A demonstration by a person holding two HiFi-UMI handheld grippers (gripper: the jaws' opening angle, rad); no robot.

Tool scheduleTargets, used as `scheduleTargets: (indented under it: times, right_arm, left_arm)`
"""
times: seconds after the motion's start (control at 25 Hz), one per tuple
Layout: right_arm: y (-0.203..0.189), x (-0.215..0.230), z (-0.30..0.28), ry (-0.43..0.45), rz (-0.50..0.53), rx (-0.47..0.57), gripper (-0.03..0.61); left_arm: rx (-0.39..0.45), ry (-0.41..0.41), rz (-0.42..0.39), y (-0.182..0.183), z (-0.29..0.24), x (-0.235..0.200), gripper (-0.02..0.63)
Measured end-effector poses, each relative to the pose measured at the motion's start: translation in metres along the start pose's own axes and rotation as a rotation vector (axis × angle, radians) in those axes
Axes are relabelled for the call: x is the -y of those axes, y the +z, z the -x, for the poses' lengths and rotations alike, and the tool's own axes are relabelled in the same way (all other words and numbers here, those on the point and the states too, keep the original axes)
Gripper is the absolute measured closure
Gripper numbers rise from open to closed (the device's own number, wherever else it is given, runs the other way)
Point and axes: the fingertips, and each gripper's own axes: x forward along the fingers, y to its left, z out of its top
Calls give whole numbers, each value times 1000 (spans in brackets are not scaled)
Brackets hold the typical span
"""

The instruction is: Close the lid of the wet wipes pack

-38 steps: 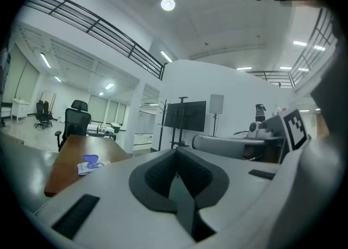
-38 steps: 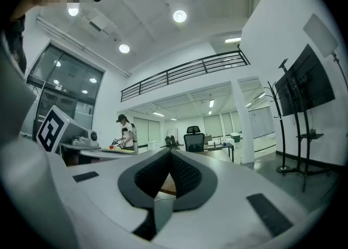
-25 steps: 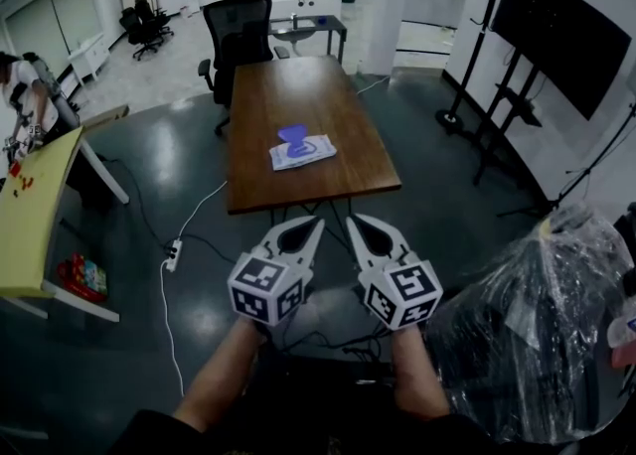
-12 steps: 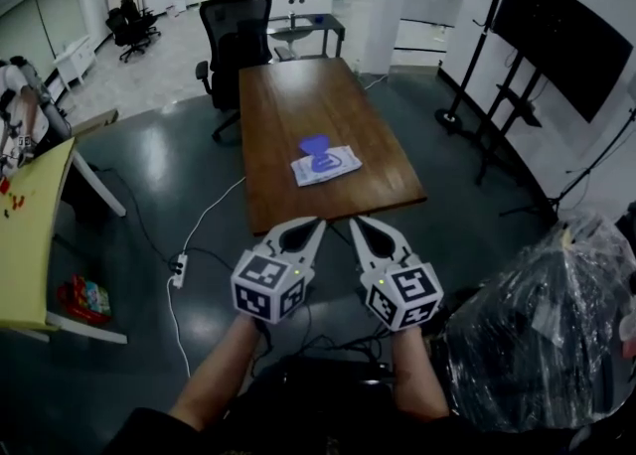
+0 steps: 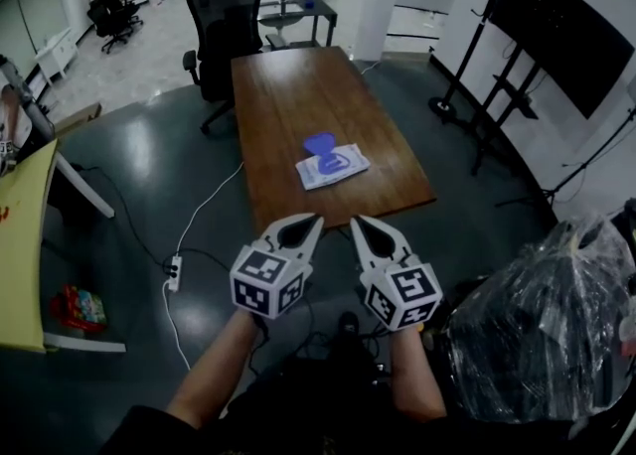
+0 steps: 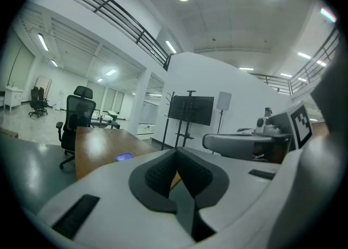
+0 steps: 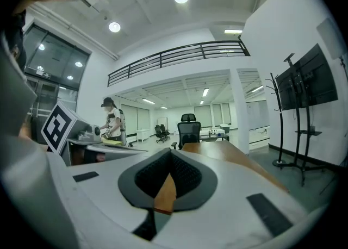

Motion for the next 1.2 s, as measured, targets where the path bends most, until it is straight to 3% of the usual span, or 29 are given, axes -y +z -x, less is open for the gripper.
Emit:
scheduleTargets:
  times: [0.36, 0.84, 1.2]
  right_arm:
    - [1, 55, -64, 35, -9, -14, 568]
    - [-10, 180, -166, 169, -63, -88, 568]
    - [-9, 226, -219, 283, -88, -124, 568]
  left_arm:
    - [-23, 43, 13, 0, -64, -45, 606]
    - [-104, 190, 22, -6, -199, -105, 606]
    - [-143, 311, 47, 2, -242, -143, 606]
